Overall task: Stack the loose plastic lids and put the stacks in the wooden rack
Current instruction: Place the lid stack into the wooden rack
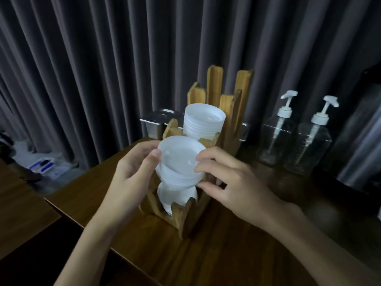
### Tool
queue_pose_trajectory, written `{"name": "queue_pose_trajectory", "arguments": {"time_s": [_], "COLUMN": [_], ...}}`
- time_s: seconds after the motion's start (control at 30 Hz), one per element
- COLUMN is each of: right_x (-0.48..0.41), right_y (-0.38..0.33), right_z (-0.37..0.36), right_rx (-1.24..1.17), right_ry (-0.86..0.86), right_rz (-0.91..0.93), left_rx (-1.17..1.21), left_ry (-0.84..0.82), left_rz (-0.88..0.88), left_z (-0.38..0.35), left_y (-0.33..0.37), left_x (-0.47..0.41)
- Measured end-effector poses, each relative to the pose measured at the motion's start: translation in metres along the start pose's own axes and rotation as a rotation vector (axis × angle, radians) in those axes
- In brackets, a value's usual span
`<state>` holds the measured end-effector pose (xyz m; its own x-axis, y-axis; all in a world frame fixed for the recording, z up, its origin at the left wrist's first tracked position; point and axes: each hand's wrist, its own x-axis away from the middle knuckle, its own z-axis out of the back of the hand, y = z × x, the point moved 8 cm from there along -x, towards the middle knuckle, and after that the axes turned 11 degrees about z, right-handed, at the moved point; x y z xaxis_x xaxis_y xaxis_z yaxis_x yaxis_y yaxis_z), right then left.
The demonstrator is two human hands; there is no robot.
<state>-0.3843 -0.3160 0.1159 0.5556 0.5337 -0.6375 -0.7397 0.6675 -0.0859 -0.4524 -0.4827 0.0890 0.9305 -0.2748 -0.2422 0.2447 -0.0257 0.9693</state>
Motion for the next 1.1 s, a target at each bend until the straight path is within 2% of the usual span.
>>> {"name": "queue_pose_trajectory", "arguments": {"time_s": [0.1,0.4,0.57,0.87,1.1], "right_x": [-0.001,0.004,0.012,0.034,0.045], "right_y": [0.007,0.02,0.031,0.033,0.035], "right_z": [-0.021,-0.052,-0.072,-0.068,-0.071], "right_rx": [0.021,0.067,0.014,-0.065,-0.121], "right_ry": [-0.094,-0.19,-0.285,-0.208,-0.187], "right_rz": [-0.025,-0.045,-0.149,-0.241,-0.263], "left_rx": [-0.121,-0.333,-0.444,-0.534,-0.548], "left_ry": [0.004,-0.068,-0.079,-0.128,-0.093], "left_rz": [0.015,0.059,0.093,0.042,0.003], "left_z": [0.012,0.021,0.025,0.02,0.011], "left_y": [-0.021,-0.068,-0.083,-0.079,-0.074], "left_x": [-0.009,-0.027,-0.027,-0.016,-0.015]}}
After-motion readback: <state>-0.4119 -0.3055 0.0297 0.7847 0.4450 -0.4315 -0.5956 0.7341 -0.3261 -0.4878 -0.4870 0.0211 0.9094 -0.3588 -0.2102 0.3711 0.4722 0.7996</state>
